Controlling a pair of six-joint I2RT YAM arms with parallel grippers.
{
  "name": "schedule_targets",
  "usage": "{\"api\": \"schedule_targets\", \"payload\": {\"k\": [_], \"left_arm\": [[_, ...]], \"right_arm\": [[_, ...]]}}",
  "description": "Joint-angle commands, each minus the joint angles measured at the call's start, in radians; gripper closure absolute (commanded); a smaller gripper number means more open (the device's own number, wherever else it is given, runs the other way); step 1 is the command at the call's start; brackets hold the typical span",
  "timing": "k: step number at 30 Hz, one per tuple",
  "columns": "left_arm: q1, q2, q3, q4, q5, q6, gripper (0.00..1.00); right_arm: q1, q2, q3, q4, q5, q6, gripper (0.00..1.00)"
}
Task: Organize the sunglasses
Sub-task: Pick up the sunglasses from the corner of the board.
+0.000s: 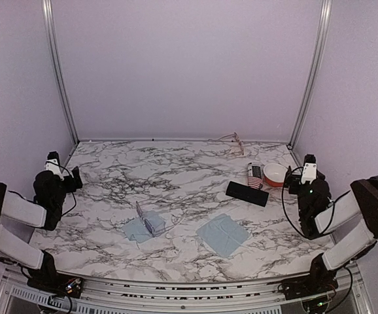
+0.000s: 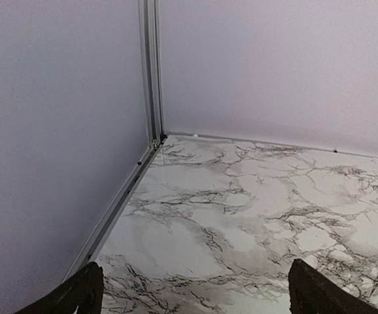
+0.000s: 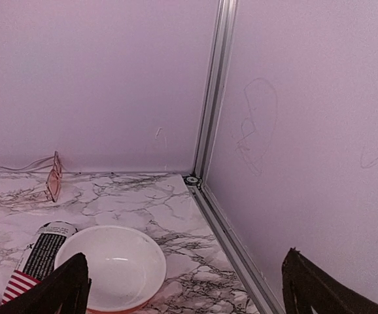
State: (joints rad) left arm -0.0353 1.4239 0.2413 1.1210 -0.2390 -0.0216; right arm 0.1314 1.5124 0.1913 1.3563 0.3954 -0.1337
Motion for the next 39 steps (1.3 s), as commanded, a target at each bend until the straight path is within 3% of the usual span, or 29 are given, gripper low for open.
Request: {"api": "schedule_targets", "payload": {"k": [1, 6, 11, 18, 22, 25, 29, 34, 39], "left_arm": [[-0.013, -0.228, 0.055, -0.204, -0.116, -0.096, 0.01], [-0.025, -0.403, 0.134, -0.408, -0.133, -0.219, 0.01], [-0.028, -0.417, 0.343, -0.772, -0.081, -0.337, 0.01], [-0.026, -0.326, 0.707, -1.408, -0.016, -0.493, 0.01], [-0.026, -0.332, 0.828, -1.589, 0.145, -0.411, 0.01], [-0.026, -0.370, 0.805, -1.638, 0.279, -0.367, 0.01], [-0.026, -0.403, 0.724, -1.728, 0.242, -0.374, 0.01], [-0.044, -0.435, 0.658, -1.838, 0.171, -0.384, 0.01], [-0.072, -0.463, 0.613, -1.762, 0.155, -0.384, 0.01]], "right_arm": [[0.082, -0.138, 0.103, -0.221, 0.112, -0.058, 0.00], [0.092, -0.263, 0.273, -0.577, 0.055, 0.073, 0.00], [0.094, -0.188, 0.568, -0.954, -0.069, 0.152, 0.02], [0.093, 0.131, 1.087, -1.361, -0.210, 0.178, 0.02], [0.094, 0.401, 1.455, -1.641, -0.253, 0.199, 0.03], [0.094, 0.598, 1.736, -1.815, -0.284, 0.249, 0.06], [0.094, 0.785, 1.955, -1.920, -0.352, 0.288, 0.09], [0.094, 0.865, 2.013, -1.897, -0.405, 0.336, 0.10], [0.094, 0.923, 2.048, -1.869, -0.387, 0.381, 0.13]]}}
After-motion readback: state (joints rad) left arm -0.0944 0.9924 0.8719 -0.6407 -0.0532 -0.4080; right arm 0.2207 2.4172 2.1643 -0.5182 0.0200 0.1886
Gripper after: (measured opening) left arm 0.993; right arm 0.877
